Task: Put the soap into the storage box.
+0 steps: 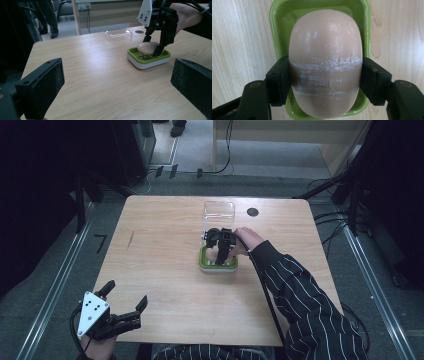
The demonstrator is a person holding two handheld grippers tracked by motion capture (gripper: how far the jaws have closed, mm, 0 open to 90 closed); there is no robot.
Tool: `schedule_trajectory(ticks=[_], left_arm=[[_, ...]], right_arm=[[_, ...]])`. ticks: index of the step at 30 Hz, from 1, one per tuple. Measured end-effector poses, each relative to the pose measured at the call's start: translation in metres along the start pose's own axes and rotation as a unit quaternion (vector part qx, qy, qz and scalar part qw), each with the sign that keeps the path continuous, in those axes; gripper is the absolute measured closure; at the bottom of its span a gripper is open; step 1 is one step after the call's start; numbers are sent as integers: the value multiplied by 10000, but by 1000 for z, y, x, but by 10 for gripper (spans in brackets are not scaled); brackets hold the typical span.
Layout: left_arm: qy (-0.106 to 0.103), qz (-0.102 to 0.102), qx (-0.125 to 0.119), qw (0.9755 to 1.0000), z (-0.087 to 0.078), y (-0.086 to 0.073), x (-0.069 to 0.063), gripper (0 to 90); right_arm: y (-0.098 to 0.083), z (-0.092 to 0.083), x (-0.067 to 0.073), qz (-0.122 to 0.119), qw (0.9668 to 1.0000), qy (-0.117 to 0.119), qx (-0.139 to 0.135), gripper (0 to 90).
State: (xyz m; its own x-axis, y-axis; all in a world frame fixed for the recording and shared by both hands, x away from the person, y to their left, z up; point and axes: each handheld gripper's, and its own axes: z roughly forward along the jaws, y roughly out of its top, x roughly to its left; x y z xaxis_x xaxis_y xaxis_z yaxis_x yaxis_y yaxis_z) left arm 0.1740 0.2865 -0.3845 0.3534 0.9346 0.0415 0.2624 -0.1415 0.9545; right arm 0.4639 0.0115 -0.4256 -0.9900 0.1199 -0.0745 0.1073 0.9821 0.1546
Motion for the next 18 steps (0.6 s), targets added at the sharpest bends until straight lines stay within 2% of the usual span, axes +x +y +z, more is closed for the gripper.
schedule_trajectory(ticks=[4, 18], left_arm=[[-6, 0, -6, 10000, 0, 0, 0, 0], [-8, 9, 11, 10000, 0, 0, 0, 0]], right_arm=[[1, 5, -1, -26, 10000, 25, 69, 337], [0, 12, -3, 66, 9999, 63, 50, 337]])
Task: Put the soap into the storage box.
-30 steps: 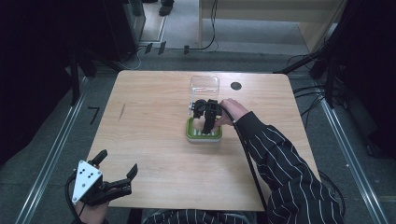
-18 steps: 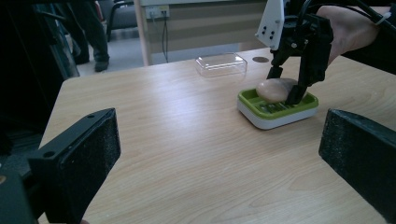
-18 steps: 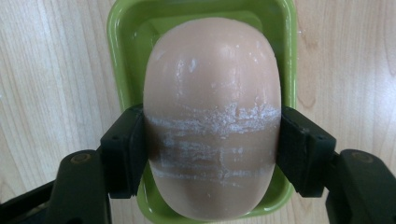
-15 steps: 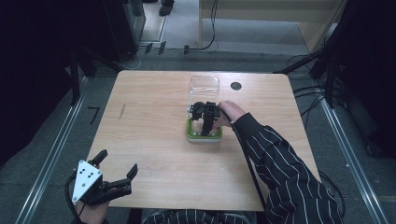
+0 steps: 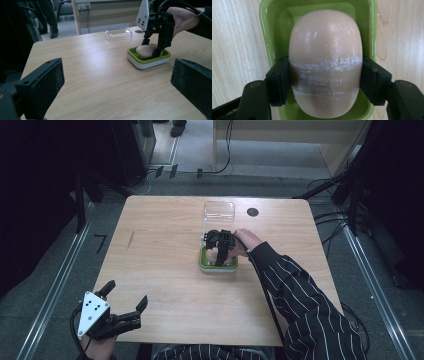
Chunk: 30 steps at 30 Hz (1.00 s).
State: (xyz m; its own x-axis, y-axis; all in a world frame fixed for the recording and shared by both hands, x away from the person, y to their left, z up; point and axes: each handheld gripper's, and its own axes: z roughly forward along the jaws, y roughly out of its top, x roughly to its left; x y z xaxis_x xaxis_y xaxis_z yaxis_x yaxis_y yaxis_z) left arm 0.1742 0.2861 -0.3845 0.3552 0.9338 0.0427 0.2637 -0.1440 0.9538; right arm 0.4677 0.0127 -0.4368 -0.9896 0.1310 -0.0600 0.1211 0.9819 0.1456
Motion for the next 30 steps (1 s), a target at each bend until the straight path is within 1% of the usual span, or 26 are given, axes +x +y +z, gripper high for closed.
schedule_trajectory(ticks=[5, 6, 7, 9, 13, 15, 22, 24, 27, 30], left_arm=[[-7, -8, -10, 10000, 0, 0, 0, 0], [-14, 0, -4, 10000, 0, 0, 0, 0], [-17, 5, -3, 10000, 0, 0, 0, 0], [-22, 9, -8, 10000, 1, 0, 0, 0], [-24, 18, -2, 10000, 2, 1, -1, 0], [-36, 22, 11, 10000, 2, 1, -1, 0], [-35, 17, -2, 10000, 3, 1, -1, 0], [-46, 18, 5, 10000, 3, 1, -1, 0], [-49, 18, 5, 10000, 4, 1, -1, 0], [-30, 12, -1, 10000, 3, 1, -1, 0]], right_arm=[[0, 2, 0, -27, 10000, -33, 25, 336], [-1, 3, 0, 6, 10000, -11, 14, 336], [-1, 4, -1, -14, 10000, 8, 15, 336], [-1, 3, 0, 5, 10000, -17, -1, 335], [-2, 3, 0, 33, 10000, 21, -1, 334], [-3, 4, 0, 34, 10000, 30, -45, 333], [-3, 4, -1, 1, 10000, 18, -48, 328], [-3, 4, 0, 47, 10000, 24, -58, 326], [-3, 3, 0, 9, 10000, -5, -59, 316], [-3, 2, 0, 56, 10000, 6, -65, 307]])
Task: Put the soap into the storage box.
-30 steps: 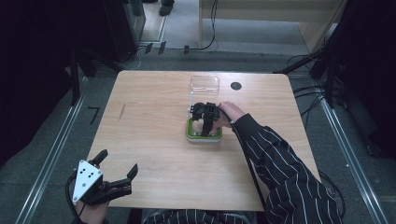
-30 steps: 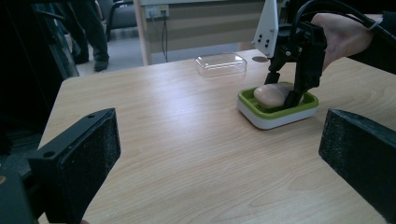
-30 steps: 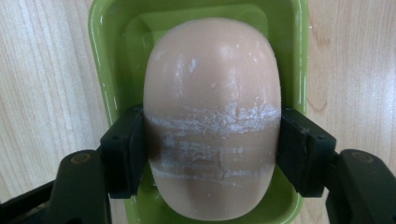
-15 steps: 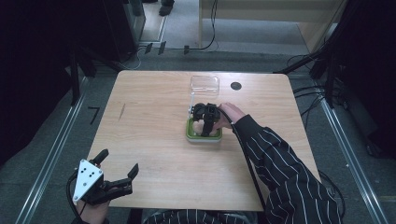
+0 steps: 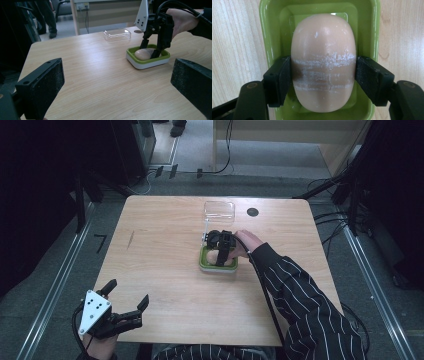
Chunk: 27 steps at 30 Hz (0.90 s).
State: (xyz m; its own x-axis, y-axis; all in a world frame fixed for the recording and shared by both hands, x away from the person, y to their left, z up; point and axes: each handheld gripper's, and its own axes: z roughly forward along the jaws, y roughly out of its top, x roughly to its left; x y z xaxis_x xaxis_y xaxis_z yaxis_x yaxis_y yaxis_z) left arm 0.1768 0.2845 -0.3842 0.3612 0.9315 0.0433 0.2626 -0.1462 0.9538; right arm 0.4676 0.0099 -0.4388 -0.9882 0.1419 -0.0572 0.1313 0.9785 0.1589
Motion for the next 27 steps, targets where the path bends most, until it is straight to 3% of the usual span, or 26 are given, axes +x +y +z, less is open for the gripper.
schedule_trajectory(ticks=[11, 27], left_arm=[[-11, 5, 2, 10000, 0, 0, 0, 0], [-25, -16, 0, 10000, 0, 0, 1, 0]], right_arm=[[-1, -9, -2, 111, 9998, -47, -136, 227], [-5, -20, 3, 410, 9991, -37, -63, 116]])
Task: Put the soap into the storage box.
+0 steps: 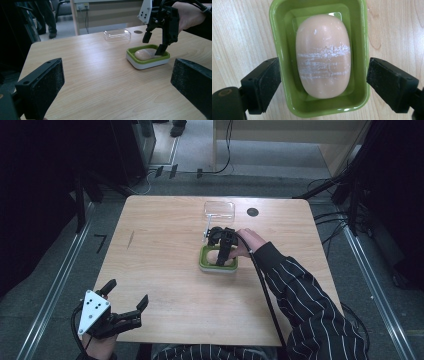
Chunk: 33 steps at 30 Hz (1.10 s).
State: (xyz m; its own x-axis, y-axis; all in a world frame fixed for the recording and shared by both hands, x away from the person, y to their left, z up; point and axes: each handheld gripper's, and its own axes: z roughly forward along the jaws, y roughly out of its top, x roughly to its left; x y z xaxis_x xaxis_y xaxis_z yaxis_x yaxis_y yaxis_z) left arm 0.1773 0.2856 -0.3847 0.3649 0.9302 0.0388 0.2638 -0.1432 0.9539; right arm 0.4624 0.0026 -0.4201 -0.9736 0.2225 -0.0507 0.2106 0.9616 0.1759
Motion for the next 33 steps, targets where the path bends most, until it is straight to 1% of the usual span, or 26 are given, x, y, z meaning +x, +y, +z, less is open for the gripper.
schedule_trajectory(ticks=[3, 4, 7, 9, 11, 12, 14, 18, 20, 23, 26, 27, 29, 31, 33], left_arm=[[-10, 8, 2, 10000, 0, 0, 0, 0], [-12, 8, 2, 10000, 0, 0, 0, 0], [-13, 4, -1, 10000, 1, 0, 0, 0], [-12, 3, 8, 10000, 1, 0, 0, 0], [-14, -3, 2, 10000, 1, 0, 0, 0], [-13, -5, 4, 10000, 1, 0, 0, 0], [-15, -12, 6, 10000, 1, 0, 0, 0], [-22, -8, 3, 10000, 1, 0, 0, 0], [-24, -12, 5, 10000, 1, 0, 0, 0], [-38, -9, -1, 10000, 1, 1, 0, 0], [-53, -6, -3, 10000, 2, 1, 0, 0], [-60, -11, -3, 10000, 2, 1, 0, 0], [-64, -15, -6, 10000, 2, 1, 0, 0], [-61, -10, 8, 10000, 2, 1, 0, 0], [-68, -12, 2, 10000, 2, 1, 0, 0]], right_arm=[[-4, -3, 1, 59, 10000, 23, 29, 99], [-5, -4, 1, 51, 10000, 0, 0, 93], [-10, -9, 4, 126, 9999, -20, 12, 78], [-14, -12, 6, 105, 9999, -31, -9, 74], [-16, -14, 8, 167, 9998, -49, -11, 72], [-18, -15, 8, 141, 9999, -52, -5, 72], [-22, -17, 9, 192, 9998, -89, -24, 72], [-31, -19, 12, 323, 9994, -144, 0, 72], [-36, -20, 14, 391, 9991, -131, 12, 72], [-44, -22, 19, 464, 9987, -187, 40, 72], [-51, -24, 22, 545, 9983, -185, -3, 72], [-53, -24, 23, 536, 9983, -208, -29, 72], [-57, -25, 26, 555, 9982, -228, 2, 72], [-60, -25, 29, 614, 9978, -239, 1, 72], [-64, -25, 30, 592, 9980, -237, 15, 72]])
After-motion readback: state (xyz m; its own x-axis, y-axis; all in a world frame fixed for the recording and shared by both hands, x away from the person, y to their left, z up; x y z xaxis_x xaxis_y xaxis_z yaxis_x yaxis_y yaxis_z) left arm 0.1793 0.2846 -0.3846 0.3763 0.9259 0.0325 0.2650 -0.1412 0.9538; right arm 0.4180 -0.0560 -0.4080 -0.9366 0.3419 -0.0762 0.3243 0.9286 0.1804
